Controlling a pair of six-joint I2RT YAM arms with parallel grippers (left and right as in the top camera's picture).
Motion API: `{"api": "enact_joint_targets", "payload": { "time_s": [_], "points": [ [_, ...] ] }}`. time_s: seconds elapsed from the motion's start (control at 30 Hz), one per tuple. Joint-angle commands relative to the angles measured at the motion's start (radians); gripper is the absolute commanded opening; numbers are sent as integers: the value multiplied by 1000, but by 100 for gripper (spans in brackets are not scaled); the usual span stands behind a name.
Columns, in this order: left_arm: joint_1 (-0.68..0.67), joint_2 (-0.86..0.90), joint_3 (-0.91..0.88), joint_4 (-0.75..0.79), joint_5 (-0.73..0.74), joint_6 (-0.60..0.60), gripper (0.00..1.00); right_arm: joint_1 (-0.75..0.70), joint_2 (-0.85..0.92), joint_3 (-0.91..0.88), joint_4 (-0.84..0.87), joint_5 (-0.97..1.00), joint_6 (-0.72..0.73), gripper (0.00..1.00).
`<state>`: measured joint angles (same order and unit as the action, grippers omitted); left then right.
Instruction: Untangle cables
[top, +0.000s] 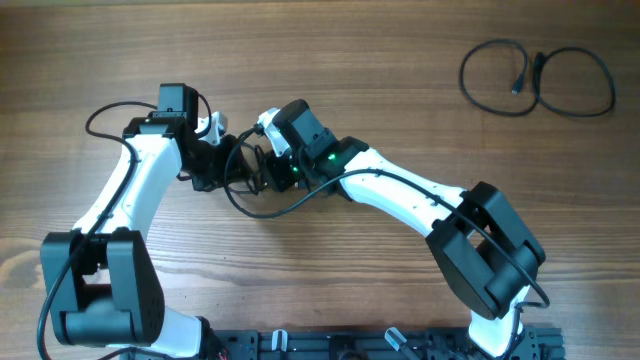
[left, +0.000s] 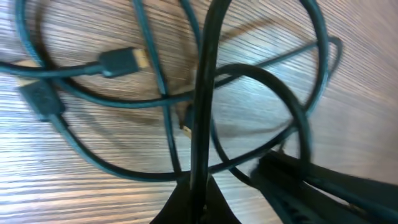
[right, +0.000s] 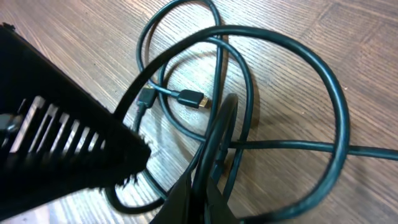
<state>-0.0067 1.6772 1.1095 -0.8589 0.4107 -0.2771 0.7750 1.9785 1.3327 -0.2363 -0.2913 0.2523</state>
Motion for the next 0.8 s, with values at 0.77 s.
{"api": "enact_joint_targets", "payload": {
  "time_s": [0.77],
  "points": [
    [-2,-7,-11,29,-498,-237,6,-84,-672,-2,-174,220,-74,4]
  ]
}}
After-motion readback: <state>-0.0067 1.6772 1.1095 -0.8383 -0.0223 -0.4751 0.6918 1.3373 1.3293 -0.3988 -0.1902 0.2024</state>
